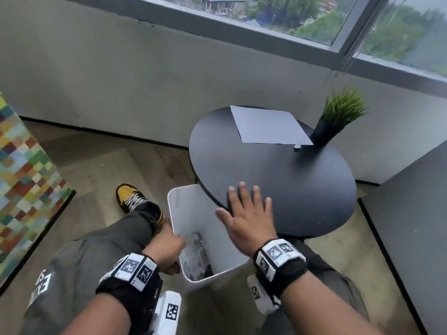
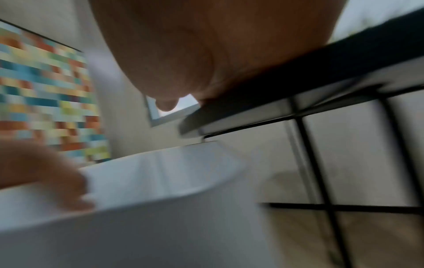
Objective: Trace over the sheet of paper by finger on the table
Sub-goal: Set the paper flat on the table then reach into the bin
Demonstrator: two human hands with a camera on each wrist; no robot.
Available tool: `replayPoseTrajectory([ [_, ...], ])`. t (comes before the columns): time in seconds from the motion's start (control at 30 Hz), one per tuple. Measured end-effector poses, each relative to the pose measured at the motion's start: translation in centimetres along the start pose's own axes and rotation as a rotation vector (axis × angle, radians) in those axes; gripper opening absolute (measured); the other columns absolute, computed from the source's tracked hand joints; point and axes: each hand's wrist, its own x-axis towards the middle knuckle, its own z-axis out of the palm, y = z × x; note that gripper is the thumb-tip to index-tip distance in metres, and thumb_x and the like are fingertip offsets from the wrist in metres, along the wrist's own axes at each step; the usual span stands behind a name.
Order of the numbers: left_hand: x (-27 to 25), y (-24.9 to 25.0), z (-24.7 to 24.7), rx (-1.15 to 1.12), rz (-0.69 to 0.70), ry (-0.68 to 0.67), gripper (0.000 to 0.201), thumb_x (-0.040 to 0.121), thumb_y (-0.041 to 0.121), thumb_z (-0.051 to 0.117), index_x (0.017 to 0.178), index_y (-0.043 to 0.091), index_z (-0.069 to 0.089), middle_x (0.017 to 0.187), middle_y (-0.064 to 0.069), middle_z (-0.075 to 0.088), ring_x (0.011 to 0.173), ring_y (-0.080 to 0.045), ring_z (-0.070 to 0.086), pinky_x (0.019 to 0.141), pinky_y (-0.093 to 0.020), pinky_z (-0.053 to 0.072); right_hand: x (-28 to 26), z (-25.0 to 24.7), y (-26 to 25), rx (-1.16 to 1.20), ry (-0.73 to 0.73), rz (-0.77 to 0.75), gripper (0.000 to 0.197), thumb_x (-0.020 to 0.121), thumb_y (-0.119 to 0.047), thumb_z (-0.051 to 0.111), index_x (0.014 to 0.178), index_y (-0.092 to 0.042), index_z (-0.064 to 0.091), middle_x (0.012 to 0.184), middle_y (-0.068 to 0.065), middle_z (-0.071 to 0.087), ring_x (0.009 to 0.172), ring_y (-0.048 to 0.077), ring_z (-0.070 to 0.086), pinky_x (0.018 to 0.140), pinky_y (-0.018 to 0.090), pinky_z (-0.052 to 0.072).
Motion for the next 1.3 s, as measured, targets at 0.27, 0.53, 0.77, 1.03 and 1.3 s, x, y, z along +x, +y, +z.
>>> replayPoseTrajectory([
  [0.27,0.5,-1.0,-2.1,-0.032,0.063,0.005,0.065,0.09,0.0,0.044,0.142,0.035,0.027,0.082,-0.027,0.059,0.037,-0.025,0.05,0.041,-0.028,0.044,1.8,-3.0,3.1,0.476,0.362,0.037,0.045,0.099,-0.043,0.046,0.141,-0.03,0.046,0.146,-0.004,0.05,0.137,0.017,0.042,0.114,0.044,0.031],
  [0.53,1.9,-0.8,-2.8,0.01,0.096,0.003,0.069,0.084,0.017,0.054,0.141,0.041,0.023,0.095,-0.024,0.063,0.05,-0.029,0.061,0.043,-0.034,0.048,2.0,-0.9,-3.5,0.07,-0.037,-0.336,0.065,0.096,-0.063,0.026,0.153,-0.035,0.015,0.164,-0.007,0.004,0.151,0.017,-0.003,0.12,0.052,-0.002],
  [0.77,3.8,-2.2,-3.2,0.003,0.087,-0.038,0.073,0.089,0.015,0.056,0.142,0.052,0.022,0.095,-0.023,0.064,0.047,-0.027,0.06,0.042,-0.033,0.047,5.3,-7.7,7.0,0.345,0.095,0.027,0.067,0.092,-0.046,0.057,0.15,-0.024,0.031,0.153,-0.002,0.04,0.141,0.01,0.036,0.118,0.036,0.028],
  [1.03,3.3,-1.3,-2.7,0.088,0.096,-0.014,0.067,0.085,0.007,0.05,0.135,0.045,0.027,0.099,-0.02,0.066,0.059,-0.039,0.067,0.043,-0.037,0.052,5.6,-4.0,-1.0,-0.12,-0.257,-0.014,0.099,0.078,-0.085,0.024,0.153,-0.028,-0.007,0.161,-0.002,-0.02,0.148,0.031,-0.018,0.112,0.068,0.004],
  [1.3,3.8,-2.0,-2.9,0.077,0.122,-0.043,0.072,0.086,0.01,0.055,0.137,0.052,0.027,0.093,-0.023,0.069,0.05,-0.032,0.063,0.043,-0.038,0.05,8.3,-6.6,0.3,0.089,-0.04,-0.329,0.07,0.09,-0.061,0.047,0.151,-0.035,0.025,0.162,-0.003,0.019,0.148,0.022,0.018,0.12,0.043,0.019],
])
